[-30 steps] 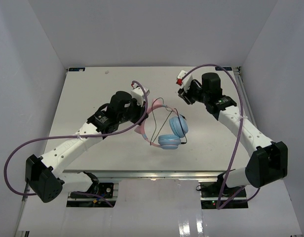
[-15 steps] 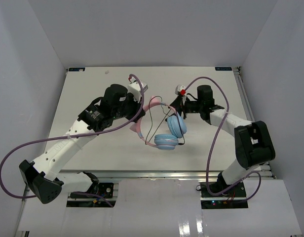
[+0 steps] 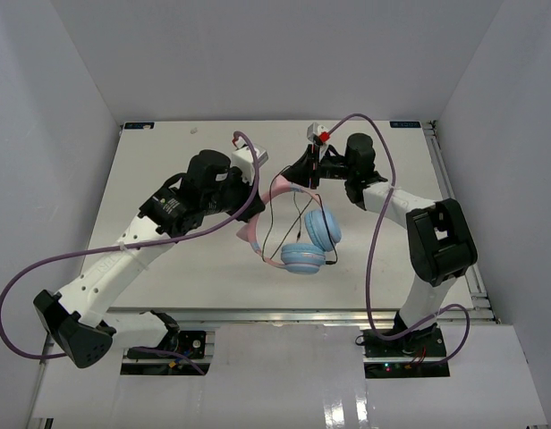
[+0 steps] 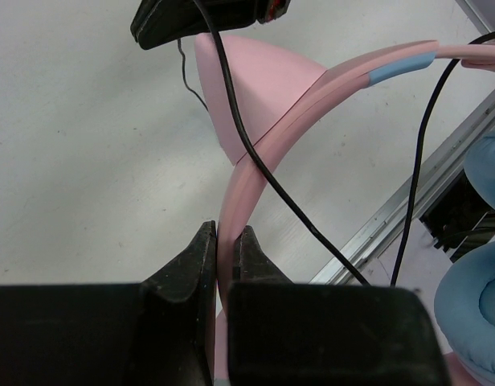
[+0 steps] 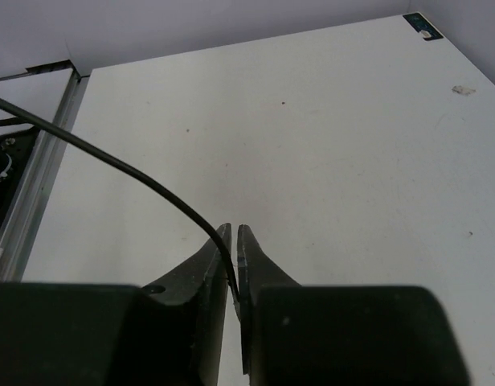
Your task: Wrap the headphones
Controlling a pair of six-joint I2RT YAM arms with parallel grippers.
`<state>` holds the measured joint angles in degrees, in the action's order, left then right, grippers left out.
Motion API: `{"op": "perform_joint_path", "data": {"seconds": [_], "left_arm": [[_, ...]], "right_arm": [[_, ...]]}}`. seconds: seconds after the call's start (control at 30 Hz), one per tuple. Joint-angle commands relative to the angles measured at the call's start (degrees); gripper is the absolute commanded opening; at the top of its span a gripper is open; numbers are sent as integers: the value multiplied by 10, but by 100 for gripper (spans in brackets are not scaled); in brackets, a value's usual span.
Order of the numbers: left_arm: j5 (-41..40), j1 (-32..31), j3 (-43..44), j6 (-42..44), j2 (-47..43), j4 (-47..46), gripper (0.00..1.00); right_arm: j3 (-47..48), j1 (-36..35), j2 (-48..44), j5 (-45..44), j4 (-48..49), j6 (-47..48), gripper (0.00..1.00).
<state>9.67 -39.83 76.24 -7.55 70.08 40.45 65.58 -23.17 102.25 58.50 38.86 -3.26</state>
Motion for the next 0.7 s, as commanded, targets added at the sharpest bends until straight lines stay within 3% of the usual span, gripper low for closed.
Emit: {"op": "perform_joint_path", "data": {"seconds": [0.0, 0.13, 0.3, 0.53, 0.67], "left_arm": [[25, -1, 36, -20, -12, -23, 0], [16, -1, 25, -15, -21, -24, 0], [1, -1, -11, -4, -31, -22, 0], [-13, -1, -28, 1, -37, -22, 0], [-15, -1, -9, -2, -43, -19, 0]], "right_arm": [[-28, 0, -31, 22, 91, -68, 8], [-55, 40, -90, 9, 108, -82, 8], [-67, 116, -141, 18, 234, -208, 8], [-77, 152, -184, 26, 241, -214, 8], [-117, 155, -187, 13, 185, -158, 8]]}}
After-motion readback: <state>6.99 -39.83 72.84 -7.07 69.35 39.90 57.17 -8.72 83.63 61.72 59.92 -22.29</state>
